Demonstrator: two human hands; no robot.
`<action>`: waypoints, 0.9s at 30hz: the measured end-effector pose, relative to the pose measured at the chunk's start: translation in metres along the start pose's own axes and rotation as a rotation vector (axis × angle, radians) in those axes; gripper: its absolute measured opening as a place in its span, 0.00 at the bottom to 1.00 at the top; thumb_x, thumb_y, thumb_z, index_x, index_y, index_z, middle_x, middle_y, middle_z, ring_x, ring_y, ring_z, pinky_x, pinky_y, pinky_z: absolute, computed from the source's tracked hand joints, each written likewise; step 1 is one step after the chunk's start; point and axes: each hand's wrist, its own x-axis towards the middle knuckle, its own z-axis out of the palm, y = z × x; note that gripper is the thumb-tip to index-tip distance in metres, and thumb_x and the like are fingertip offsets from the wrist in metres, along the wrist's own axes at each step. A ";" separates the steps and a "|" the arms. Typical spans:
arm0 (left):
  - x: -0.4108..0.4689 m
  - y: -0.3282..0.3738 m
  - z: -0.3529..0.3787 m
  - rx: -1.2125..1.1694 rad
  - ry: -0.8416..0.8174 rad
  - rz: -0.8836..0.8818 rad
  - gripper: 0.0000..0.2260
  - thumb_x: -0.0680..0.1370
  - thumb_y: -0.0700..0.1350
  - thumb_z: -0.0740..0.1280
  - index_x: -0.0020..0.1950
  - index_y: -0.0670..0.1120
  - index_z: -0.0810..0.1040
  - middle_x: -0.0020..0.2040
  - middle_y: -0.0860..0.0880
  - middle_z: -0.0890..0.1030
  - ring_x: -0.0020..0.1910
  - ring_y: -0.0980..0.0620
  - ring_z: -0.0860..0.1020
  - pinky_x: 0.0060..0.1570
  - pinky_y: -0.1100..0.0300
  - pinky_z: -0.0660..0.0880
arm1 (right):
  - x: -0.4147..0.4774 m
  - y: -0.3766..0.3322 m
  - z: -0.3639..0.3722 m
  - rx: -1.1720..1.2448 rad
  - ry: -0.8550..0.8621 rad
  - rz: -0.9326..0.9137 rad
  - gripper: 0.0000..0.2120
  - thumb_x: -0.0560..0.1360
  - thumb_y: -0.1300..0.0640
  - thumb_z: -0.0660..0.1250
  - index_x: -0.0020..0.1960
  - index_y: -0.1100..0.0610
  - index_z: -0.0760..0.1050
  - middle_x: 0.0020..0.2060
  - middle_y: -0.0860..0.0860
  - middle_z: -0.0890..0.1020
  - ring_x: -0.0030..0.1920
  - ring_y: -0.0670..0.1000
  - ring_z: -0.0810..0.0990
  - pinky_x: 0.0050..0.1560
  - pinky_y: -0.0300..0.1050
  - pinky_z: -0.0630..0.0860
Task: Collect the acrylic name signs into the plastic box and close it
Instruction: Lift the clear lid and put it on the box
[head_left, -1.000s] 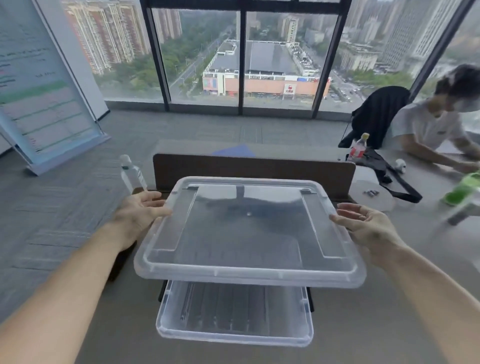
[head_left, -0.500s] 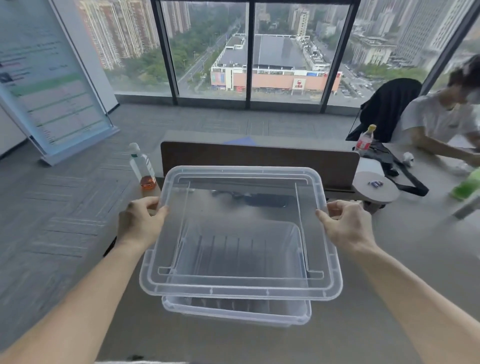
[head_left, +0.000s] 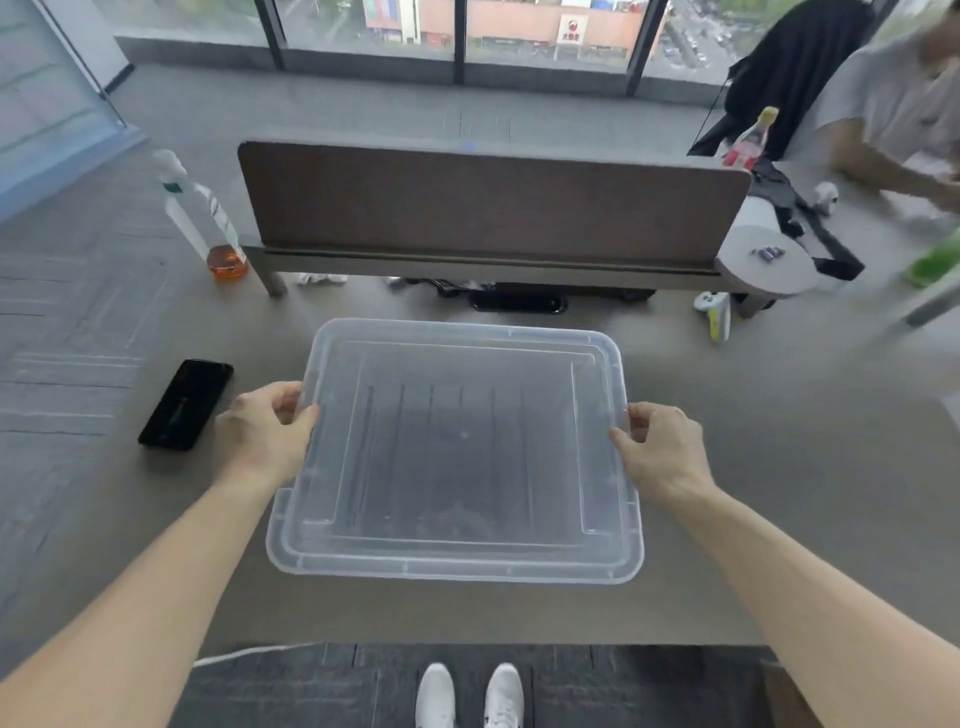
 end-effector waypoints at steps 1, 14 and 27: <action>0.001 -0.002 0.005 -0.002 -0.002 0.005 0.14 0.77 0.44 0.73 0.62 0.43 0.84 0.55 0.44 0.87 0.54 0.43 0.84 0.58 0.50 0.78 | 0.001 0.003 0.004 0.020 0.011 0.001 0.07 0.74 0.57 0.71 0.50 0.59 0.82 0.43 0.52 0.85 0.45 0.55 0.82 0.54 0.51 0.79; 0.013 -0.008 0.029 0.039 0.005 0.033 0.12 0.79 0.44 0.71 0.62 0.44 0.84 0.53 0.44 0.87 0.46 0.48 0.79 0.53 0.50 0.77 | 0.020 0.006 0.021 0.043 0.021 0.039 0.09 0.76 0.56 0.70 0.55 0.57 0.80 0.43 0.50 0.82 0.47 0.54 0.81 0.55 0.50 0.78; 0.012 -0.017 0.038 0.033 -0.023 0.011 0.12 0.80 0.44 0.71 0.62 0.45 0.83 0.51 0.44 0.85 0.47 0.47 0.79 0.51 0.51 0.77 | 0.018 0.015 0.028 0.063 0.001 0.031 0.08 0.74 0.56 0.71 0.54 0.54 0.82 0.45 0.51 0.84 0.46 0.53 0.82 0.54 0.54 0.80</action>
